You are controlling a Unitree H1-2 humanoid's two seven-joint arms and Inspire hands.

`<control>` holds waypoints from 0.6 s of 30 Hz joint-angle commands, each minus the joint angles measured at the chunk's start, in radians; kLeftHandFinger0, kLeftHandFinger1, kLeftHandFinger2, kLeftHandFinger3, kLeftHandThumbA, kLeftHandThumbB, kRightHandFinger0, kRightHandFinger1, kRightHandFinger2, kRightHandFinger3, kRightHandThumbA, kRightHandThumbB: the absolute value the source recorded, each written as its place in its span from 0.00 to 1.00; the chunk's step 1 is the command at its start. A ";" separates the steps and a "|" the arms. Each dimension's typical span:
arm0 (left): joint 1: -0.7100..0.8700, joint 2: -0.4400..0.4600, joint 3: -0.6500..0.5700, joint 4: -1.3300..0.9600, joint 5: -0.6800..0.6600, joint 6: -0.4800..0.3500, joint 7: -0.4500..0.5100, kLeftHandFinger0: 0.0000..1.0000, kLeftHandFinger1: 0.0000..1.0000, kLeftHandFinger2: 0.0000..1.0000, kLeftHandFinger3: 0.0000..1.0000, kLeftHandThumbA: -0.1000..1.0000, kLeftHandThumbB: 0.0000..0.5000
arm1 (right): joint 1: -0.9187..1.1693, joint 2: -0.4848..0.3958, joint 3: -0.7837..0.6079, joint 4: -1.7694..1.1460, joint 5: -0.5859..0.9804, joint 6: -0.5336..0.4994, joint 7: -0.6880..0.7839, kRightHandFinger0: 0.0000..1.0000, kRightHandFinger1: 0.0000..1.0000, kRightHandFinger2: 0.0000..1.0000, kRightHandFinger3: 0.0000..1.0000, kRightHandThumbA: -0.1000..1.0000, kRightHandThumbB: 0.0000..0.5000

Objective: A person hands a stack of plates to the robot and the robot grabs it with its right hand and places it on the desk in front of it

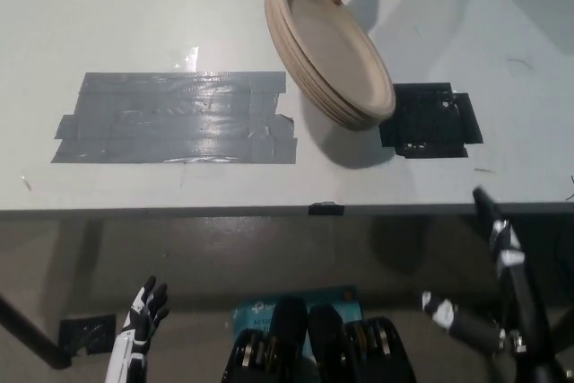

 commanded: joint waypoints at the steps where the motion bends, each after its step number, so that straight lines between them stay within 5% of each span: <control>1: -0.011 0.007 0.011 -0.045 0.011 -0.054 0.023 1.00 1.00 1.00 1.00 1.00 0.46 | -0.200 0.024 -0.022 -0.125 -0.340 0.023 -0.073 1.00 1.00 1.00 1.00 0.93 0.75; 9: -0.025 0.010 0.008 -0.039 0.014 -0.052 0.020 1.00 1.00 1.00 1.00 1.00 0.49 | -0.382 0.034 0.056 0.002 -0.478 0.088 -0.055 1.00 1.00 1.00 1.00 0.91 0.84; 18: -0.027 0.017 0.006 -0.046 0.025 -0.043 0.017 1.00 1.00 1.00 1.00 1.00 0.49 | -0.571 0.042 0.115 0.259 -0.481 0.110 -0.083 1.00 1.00 1.00 1.00 1.00 0.87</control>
